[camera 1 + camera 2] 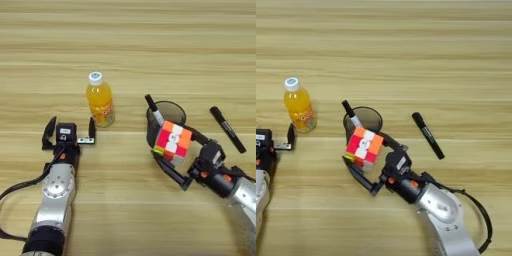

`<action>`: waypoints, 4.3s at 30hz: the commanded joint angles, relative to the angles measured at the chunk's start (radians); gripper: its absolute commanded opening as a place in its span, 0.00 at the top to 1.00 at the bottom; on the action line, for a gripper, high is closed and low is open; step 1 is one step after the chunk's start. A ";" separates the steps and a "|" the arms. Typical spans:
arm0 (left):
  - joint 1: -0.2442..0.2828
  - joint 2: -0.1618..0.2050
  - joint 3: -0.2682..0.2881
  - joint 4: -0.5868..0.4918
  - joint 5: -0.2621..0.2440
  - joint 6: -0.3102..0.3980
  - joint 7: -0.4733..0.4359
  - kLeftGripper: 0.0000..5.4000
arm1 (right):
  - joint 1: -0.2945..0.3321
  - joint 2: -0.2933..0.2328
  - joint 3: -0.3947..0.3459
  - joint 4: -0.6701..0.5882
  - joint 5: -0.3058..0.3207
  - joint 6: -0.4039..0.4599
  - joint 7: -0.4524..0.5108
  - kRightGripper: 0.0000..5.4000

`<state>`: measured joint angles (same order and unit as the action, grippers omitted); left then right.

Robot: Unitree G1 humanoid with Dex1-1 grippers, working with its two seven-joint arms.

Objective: Move the objects on the table

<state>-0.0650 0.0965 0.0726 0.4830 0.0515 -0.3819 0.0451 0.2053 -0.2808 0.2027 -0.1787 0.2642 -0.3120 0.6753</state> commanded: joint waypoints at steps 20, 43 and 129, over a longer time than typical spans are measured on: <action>-0.010 0.001 -0.001 0.015 0.003 -0.014 0.002 0.00 | -0.218 0.008 -0.431 0.350 -0.058 0.016 -0.443 0.22; -0.006 0.000 -0.001 0.007 0.002 -0.013 0.002 0.00 | -0.324 0.043 -0.406 0.714 -0.167 -0.075 -0.529 0.13; 0.000 -0.006 -0.009 -0.005 0.006 -0.013 -0.001 0.00 | -0.174 0.041 -0.271 0.443 -0.118 0.170 -0.345 0.01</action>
<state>-0.0624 0.0938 0.0710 0.4819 0.0519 -0.3989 0.0450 0.0370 -0.2441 -0.0566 0.2477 0.1345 -0.1765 0.3328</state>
